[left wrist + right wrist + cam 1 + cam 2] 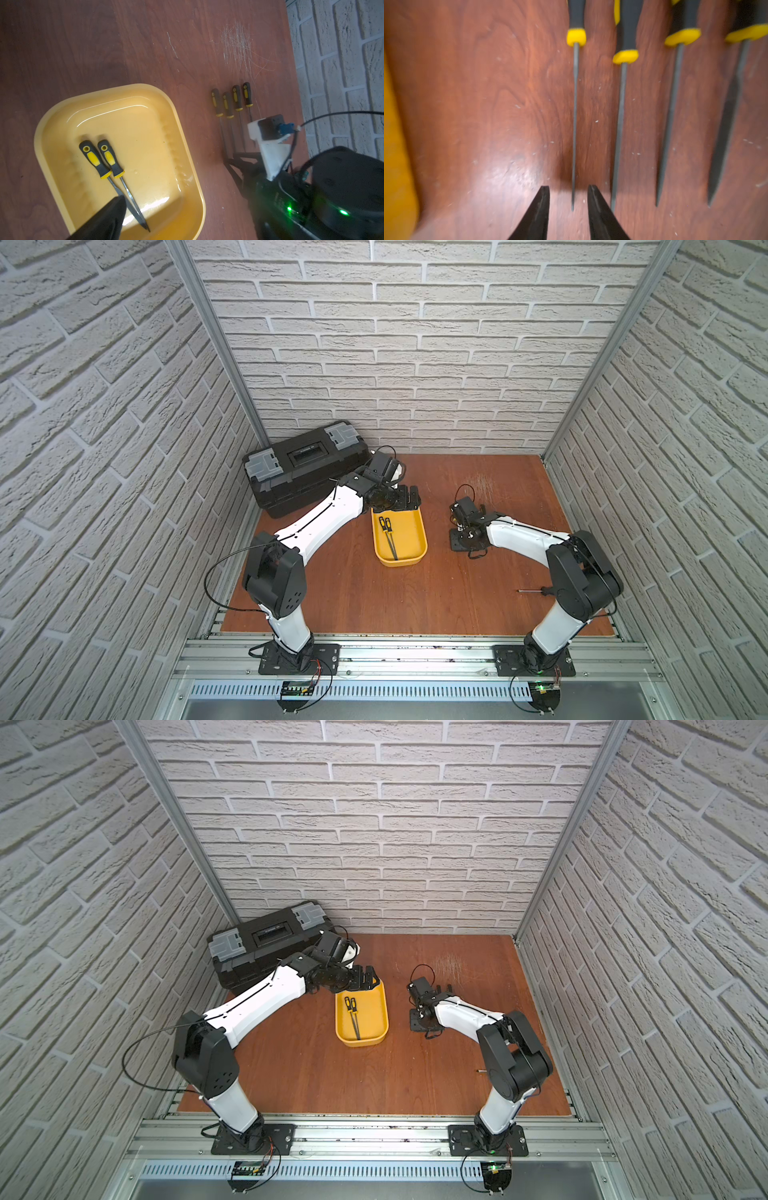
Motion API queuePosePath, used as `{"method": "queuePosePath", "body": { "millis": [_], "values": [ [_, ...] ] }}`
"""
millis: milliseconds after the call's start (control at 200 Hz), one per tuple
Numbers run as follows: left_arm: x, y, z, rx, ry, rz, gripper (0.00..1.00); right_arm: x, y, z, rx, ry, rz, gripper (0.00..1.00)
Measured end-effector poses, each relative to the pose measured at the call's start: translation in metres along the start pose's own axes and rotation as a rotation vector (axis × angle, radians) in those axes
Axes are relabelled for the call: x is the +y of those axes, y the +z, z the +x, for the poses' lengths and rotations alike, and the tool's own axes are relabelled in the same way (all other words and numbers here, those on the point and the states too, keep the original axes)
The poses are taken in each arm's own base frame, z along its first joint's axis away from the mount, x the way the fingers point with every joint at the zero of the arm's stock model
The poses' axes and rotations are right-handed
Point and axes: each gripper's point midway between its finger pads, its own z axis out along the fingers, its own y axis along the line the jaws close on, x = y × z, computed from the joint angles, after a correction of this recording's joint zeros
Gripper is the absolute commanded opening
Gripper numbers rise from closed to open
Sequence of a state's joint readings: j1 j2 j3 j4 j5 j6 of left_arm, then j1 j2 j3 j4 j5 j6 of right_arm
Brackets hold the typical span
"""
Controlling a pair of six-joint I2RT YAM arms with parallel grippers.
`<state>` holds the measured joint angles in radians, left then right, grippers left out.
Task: Take the file tool out of the storage box
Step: Place the file tool at the center of the board, then pick up the file tool from the storage box.
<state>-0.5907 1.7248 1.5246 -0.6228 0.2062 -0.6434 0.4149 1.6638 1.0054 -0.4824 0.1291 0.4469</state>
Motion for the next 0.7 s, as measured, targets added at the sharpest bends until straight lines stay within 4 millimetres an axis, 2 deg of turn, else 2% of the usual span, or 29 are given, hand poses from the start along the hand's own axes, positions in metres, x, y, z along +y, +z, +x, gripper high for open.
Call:
{"method": "queuePosePath", "body": {
  "millis": [145, 280, 530, 700],
  "values": [
    [0.009, 0.0, 0.002, 0.003, 0.0, -0.048, 0.91, 0.008, -0.039, -0.019, -0.105, -0.017, -0.076, 0.48],
    [0.014, 0.0, 0.002, 0.003, 0.0, -0.087, 0.87, 0.018, -0.069, -0.027, -0.167, -0.033, -0.163, 0.6],
    [0.025, 0.013, 0.005, 0.014, -0.001, -0.165, 0.75, 0.039, -0.103, -0.027, -0.195, -0.072, -0.34, 0.89],
    [0.034, 0.028, 0.007, 0.033, -0.017, -0.211, 0.67, 0.05, -0.121, -0.024, -0.192, -0.079, -0.454, 0.96]
  ]
}}
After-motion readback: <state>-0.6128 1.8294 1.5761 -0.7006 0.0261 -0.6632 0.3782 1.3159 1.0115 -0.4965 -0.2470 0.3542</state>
